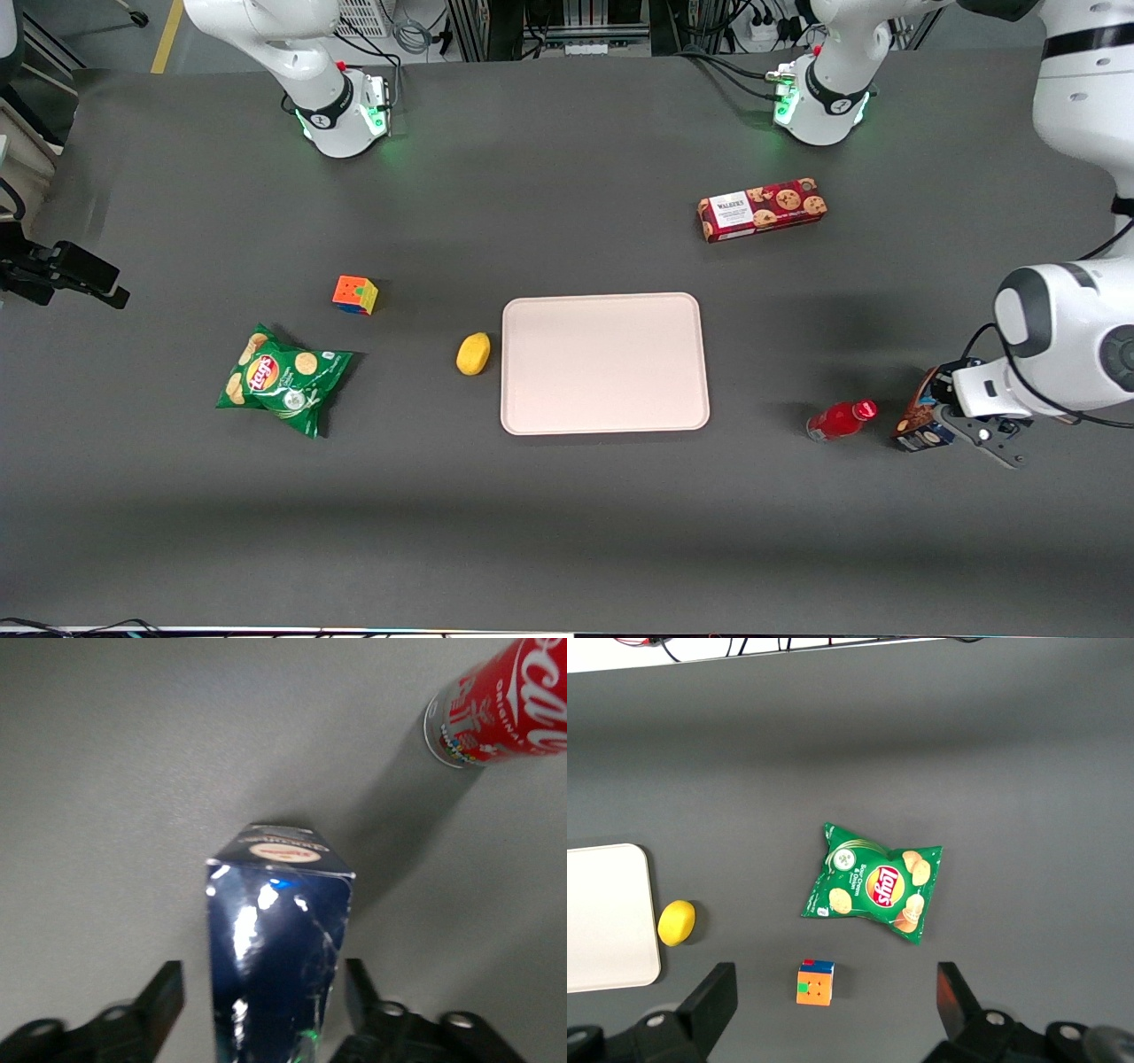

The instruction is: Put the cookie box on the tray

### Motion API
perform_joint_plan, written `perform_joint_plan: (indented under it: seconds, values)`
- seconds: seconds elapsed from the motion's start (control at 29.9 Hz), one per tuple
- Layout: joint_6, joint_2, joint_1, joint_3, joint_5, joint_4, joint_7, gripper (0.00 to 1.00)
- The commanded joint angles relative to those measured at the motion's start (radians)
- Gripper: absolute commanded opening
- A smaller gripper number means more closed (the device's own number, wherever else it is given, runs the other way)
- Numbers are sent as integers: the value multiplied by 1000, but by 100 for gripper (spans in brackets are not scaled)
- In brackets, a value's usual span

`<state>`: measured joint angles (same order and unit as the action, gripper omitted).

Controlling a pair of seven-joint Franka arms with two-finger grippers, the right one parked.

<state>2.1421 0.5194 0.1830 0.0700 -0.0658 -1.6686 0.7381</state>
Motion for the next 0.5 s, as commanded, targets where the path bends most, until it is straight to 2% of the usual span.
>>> perform_joint_plan:
  seconds: [0.0,0.2,0.47]
  values:
    - [-224,-114,1,-1,4,95,-83,0]
    - [-511,-223,-4,20,6,223,-287,0]
    - [-884,-269,-4,197,12,447,-710,0]
